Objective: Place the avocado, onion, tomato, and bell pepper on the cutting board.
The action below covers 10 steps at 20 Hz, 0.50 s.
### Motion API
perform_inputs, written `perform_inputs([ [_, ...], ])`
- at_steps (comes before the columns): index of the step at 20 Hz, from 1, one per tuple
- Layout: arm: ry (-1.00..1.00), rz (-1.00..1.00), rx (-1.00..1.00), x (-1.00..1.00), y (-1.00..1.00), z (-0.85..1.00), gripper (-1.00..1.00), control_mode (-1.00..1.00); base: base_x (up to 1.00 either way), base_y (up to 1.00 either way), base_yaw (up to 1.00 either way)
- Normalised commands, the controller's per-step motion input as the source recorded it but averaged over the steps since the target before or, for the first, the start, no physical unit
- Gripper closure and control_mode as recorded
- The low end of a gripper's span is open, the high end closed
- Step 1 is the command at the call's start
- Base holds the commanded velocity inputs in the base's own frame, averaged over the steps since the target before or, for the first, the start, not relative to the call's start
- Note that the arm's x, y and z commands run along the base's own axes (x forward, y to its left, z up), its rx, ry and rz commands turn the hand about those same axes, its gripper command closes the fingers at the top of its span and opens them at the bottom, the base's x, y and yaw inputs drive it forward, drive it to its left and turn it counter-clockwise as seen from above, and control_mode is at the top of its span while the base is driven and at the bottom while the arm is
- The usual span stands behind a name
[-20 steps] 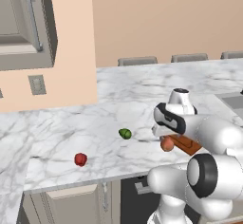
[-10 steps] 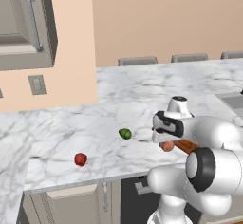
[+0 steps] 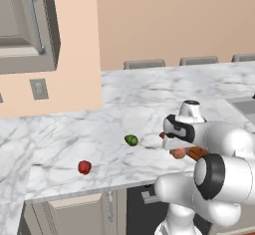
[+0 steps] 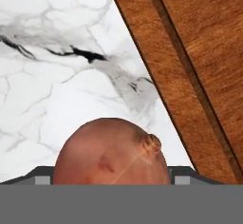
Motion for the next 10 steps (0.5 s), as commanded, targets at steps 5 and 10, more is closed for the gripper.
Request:
perform_inputs([
  [5,-0.04,0.00,0.01,-0.12,-0.32,0.31,1.00,-1.00,0.00,0.00,0.00],
  [10,-0.21,0.00,-0.06,0.25,-0.06,0.05,1.00,-1.00,0.00,0.00,0.00],
])
